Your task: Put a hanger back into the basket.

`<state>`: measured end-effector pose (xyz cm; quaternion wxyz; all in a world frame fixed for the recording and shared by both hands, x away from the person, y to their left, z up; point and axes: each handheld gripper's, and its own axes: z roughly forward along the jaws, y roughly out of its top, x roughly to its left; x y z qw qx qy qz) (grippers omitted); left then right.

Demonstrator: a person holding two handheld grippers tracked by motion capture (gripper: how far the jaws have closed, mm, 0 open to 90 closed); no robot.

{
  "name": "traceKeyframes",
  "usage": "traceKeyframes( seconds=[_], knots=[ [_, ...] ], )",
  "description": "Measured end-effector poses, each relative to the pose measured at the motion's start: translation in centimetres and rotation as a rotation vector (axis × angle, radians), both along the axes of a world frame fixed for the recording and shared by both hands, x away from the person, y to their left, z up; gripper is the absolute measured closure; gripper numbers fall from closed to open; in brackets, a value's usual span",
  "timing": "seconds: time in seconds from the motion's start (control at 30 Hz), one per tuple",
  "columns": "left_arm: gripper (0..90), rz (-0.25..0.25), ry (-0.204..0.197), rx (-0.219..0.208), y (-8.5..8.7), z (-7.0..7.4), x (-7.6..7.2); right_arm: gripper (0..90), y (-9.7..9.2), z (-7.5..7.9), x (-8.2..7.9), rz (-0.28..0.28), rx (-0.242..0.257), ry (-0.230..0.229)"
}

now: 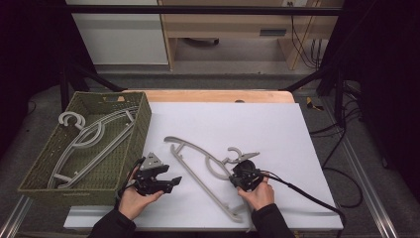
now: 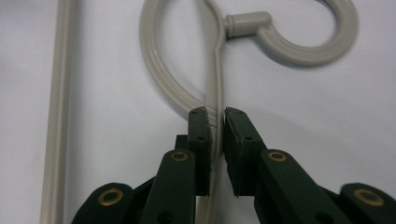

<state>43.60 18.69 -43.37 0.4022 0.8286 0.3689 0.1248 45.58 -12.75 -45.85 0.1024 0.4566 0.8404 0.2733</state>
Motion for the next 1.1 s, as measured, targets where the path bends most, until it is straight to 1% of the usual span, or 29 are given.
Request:
traceKeyframes(
  seconds=[0.03, 0.07, 0.17, 0.23, 0.27, 0.3, 0.33, 0.37, 0.4, 0.43, 0.5, 0.53, 0.67, 0.7, 0.8, 0.83, 0.9, 0.97, 1.0, 1.03, 1.07, 1.1],
  knots=[
    [34.6, -0.001, 0.002, 0.000, 0.0, 0.0, 0.0, 81.6, -0.5, 0.0, 0.1, 0.019, -0.001, -0.001],
    [34.6, -0.003, 0.002, 0.002, 0.0, 0.0, 0.0, 81.6, -0.9, -0.1, 0.3, 0.026, 0.016, -0.001],
    [34.4, -0.008, 0.003, 0.008, -0.1, -0.1, 0.0, 81.3, -1.6, -0.2, 0.4, 0.046, 0.031, -0.004],
    [34.2, -0.011, 0.007, 0.008, -0.1, -0.1, 0.0, 79.9, -1.6, -0.3, 0.3, 0.057, 0.021, -0.027],
    [34.0, -0.014, 0.009, 0.006, -0.1, -0.1, 0.0, 75.9, -1.5, -0.3, 0.2, 0.046, 0.020, -0.026],
    [33.7, -0.016, 0.012, 0.004, -0.2, -0.1, 0.0, 74.1, -1.5, -0.3, 0.1, 0.045, 0.013, -0.026],
    [33.5, -0.020, 0.011, 0.004, -0.2, -0.1, 0.0, 72.9, -1.5, -0.4, 0.0, 0.042, 0.013, -0.015],
    [33.0, -0.026, 0.008, 0.009, -0.2, 0.0, 0.0, 72.7, -1.5, -0.5, -0.1, 0.048, -0.006, -0.020],
    [32.5, -0.030, 0.008, 0.011, -0.2, 0.0, 0.0, 72.8, -1.4, -0.6, -0.2, 0.052, -0.015, -0.032],
    [31.8, -0.037, 0.010, 0.015, -0.2, 0.0, 0.0, 73.2, -1.4, -0.5, -0.3, 0.053, -0.018, -0.032],
    [30.9, -0.049, 0.008, 0.020, -0.3, 0.2, 0.1, 79.1, -1.4, -0.5, -0.3, 0.048, -0.028, -0.034],
    [30.5, -0.053, 0.012, 0.021, -0.4, 0.3, 0.1, 80.6, -1.4, -0.5, -0.2, 0.053, -0.022, -0.033],
    [29.8, -0.071, -0.001, 0.028, -0.5, 1.2, 0.4, 81.3, -1.5, -0.4, 0.0, 0.073, -0.022, -0.023],
    [29.8, -0.077, -0.005, 0.028, -0.5, 1.5, 0.4, 81.5, -1.6, -0.5, 0.2, 0.097, -0.026, -0.034],
    [29.7, -0.095, -0.018, 0.040, -0.7, 2.4, 0.5, 81.7, -1.6, -0.6, 0.6, 0.157, 0.008, -0.036],
    [29.7, -0.103, -0.017, 0.043, -0.8, 2.6, 0.6, 81.7, -1.7, -0.7, 0.8, 0.193, 0.009, -0.043],
    [29.7, -0.113, -0.024, 0.059, -1.0, 3.1, 0.9, 81.6, -1.7, -0.7, 0.9, 0.223, 0.033, -0.029],
    [29.7, -0.128, -0.015, 0.079, -1.4, 3.3, 1.3, 81.5, -1.7, -0.8, 0.9, 0.258, 0.046, -0.032],
    [29.7, -0.145, -0.008, 0.097, -1.6, 3.3, 1.5, 81.4, -1.7, -0.8, 0.9, 0.268, 0.043, -0.035],
    [29.5, -0.165, -0.004, 0.115, -1.9, 3.4, 1.7, 81.2, -1.6, -0.8, 0.8, 0.262, 0.051, -0.029],
    [29.4, -0.181, 0.003, 0.128, -2.1, 3.3, 2.0, 80.6, -1.6, -0.8, 0.8, 0.265, 0.053, -0.037],
    [29.4, -0.193, 0.006, 0.145, -2.4, 3.3, 2.2, 77.0, -1.7, -0.8, 0.7, 0.268, 0.054, -0.051]
  ],
)
